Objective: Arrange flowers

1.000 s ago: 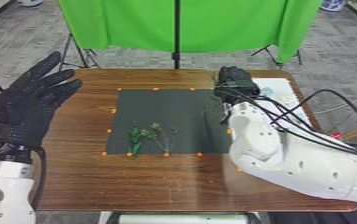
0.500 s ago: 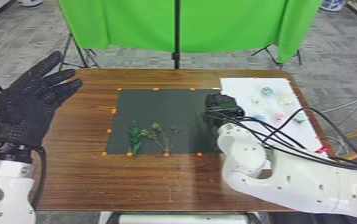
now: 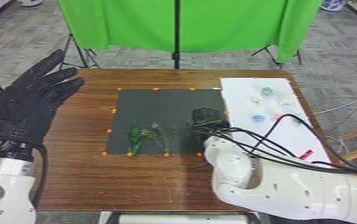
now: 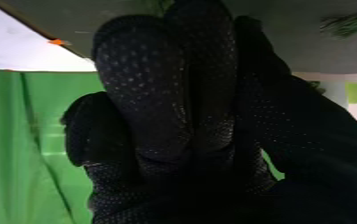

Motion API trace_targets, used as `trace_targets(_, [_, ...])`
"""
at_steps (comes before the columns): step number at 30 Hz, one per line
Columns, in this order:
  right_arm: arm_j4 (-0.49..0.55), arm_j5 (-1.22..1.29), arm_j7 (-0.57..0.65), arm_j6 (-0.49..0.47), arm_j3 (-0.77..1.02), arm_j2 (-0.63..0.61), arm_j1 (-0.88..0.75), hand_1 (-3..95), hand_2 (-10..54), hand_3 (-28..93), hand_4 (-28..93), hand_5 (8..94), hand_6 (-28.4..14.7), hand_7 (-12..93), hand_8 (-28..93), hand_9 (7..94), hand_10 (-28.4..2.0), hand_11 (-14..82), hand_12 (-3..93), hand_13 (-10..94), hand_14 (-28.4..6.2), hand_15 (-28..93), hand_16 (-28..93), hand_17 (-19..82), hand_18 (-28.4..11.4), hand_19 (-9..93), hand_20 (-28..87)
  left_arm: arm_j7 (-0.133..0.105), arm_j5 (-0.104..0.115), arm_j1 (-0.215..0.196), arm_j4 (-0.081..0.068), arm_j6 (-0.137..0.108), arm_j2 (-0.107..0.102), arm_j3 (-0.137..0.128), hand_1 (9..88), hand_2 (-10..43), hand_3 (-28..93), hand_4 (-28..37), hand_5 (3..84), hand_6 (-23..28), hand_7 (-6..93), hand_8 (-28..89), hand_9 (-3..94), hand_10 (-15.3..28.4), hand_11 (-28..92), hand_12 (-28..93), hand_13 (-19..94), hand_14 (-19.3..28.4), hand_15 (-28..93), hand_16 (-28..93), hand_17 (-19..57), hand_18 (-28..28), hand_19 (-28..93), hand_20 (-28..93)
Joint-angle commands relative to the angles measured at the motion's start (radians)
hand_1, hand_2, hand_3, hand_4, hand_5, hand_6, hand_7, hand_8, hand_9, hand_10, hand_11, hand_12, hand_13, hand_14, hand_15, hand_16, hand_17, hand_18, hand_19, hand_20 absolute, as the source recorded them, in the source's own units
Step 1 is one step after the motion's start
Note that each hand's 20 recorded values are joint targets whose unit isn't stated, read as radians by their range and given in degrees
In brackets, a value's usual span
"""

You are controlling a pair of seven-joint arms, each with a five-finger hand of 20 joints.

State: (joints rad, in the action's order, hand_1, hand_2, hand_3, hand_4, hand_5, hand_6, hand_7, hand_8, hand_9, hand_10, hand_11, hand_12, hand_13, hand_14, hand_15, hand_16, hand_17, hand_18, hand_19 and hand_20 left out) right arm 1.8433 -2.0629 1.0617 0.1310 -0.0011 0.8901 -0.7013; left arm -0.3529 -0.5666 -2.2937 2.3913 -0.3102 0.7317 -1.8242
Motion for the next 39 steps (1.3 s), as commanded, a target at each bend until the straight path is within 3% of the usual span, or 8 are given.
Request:
trace_targets(1, [-0.010, 0.007, 0.004, -0.015, -0.001, 0.038, 0.015, 54.3, -9.5, 71, -26, 86.7, -2.1, 20, 9, 93.7, -9.2, 34.8, 15.4, 92, -6.3, 51, 21, 61, -14.7, 93, 22, 0.019, -0.011, 0.000, -0.009, 0.012, 0.012, 0.006, 21.1, 7.5, 78, -28.3, 33.6, 7.7, 11.3, -8, 30.4, 18.8, 26, 11, 23, 25.9, 48, -9, -9.0, 21.1, 53, 8])
trace_targets(12, [0.014, 0.034, 0.015, -0.064, 0.046, 0.039, -0.028, 50.7, -9.5, 70, -25, 87.0, -2.6, 19, 9, 93.7, -9.4, 34.9, 15.3, 92, -6.5, 52, 21, 61, -14.6, 93, 22, 0.005, -0.005, -0.019, -0.004, 0.008, 0.007, 0.000, 21.1, 7.5, 78, -28.3, 33.7, 7.7, 11.2, -8, 30.4, 18.8, 26, 11, 23, 26.0, 48, -9, -8.9, 21.1, 53, 8])
trace_targets(15, [0.023, 0.019, 0.017, -0.054, 0.054, 0.041, -0.034, 49.8, -9.5, 69, -25, 86.5, -2.9, 19, 8, 93.7, -9.5, 34.4, 15.3, 92, -6.5, 52, 21, 61, -14.5, 93, 22, 0.021, -0.010, -0.005, -0.008, 0.013, 0.012, 0.007, 21.2, 7.5, 78, -28.3, 33.7, 7.7, 11.3, -8, 30.4, 18.7, 26, 11, 23, 26.0, 48, -9, -8.9, 21.1, 53, 8])
trace_targets(24, [0.071, 0.003, 0.019, -0.047, 0.097, 0.025, -0.049, 41.7, -9.1, 71, -23, 85.3, -3.3, 17, 5, 93.7, -10.2, 32.8, 15.9, 92, -6.7, 52, 20, 62, -14.7, 93, 22, 0.029, -0.012, -0.015, -0.005, 0.006, 0.020, -0.002, 21.2, 7.6, 78, -28.3, 33.7, 7.7, 11.3, -8, 30.4, 18.7, 26, 11, 23, 25.9, 48, -9, -8.9, 21.1, 53, 8])
trace_targets(31, [0.044, 0.021, 0.034, -0.060, 0.087, 0.039, -0.031, 38.7, -7.5, 71, -22, 84.0, -3.7, 17, -6, 93.7, -10.7, 31.1, 16.3, 91, -7.0, 52, 19, 62, -14.9, 93, 22, 0.032, -0.013, 0.006, -0.012, 0.012, 0.014, 0.016, 21.2, 7.6, 78, -28.3, 33.7, 7.8, 11.4, -8, 30.4, 18.7, 26, 11, 23, 25.9, 48, -9, -9.0, 21.1, 53, 8])
trace_targets(39, [0.073, 0.010, 0.035, -0.017, 0.122, 0.006, -0.043, 34.1, -4.7, 69, -21, 80.3, -5.2, 16, -10, 93.7, -11.4, 29.0, 16.9, 91, -7.3, 52, 19, 61, -15.0, 93, 21, 0.013, -0.004, -0.028, -0.005, 0.002, 0.012, 0.000, 21.1, 7.6, 78, -28.3, 33.7, 7.8, 11.2, -8, 30.4, 18.7, 26, 11, 23, 25.9, 48, -9, -8.9, 21.1, 53, 8])
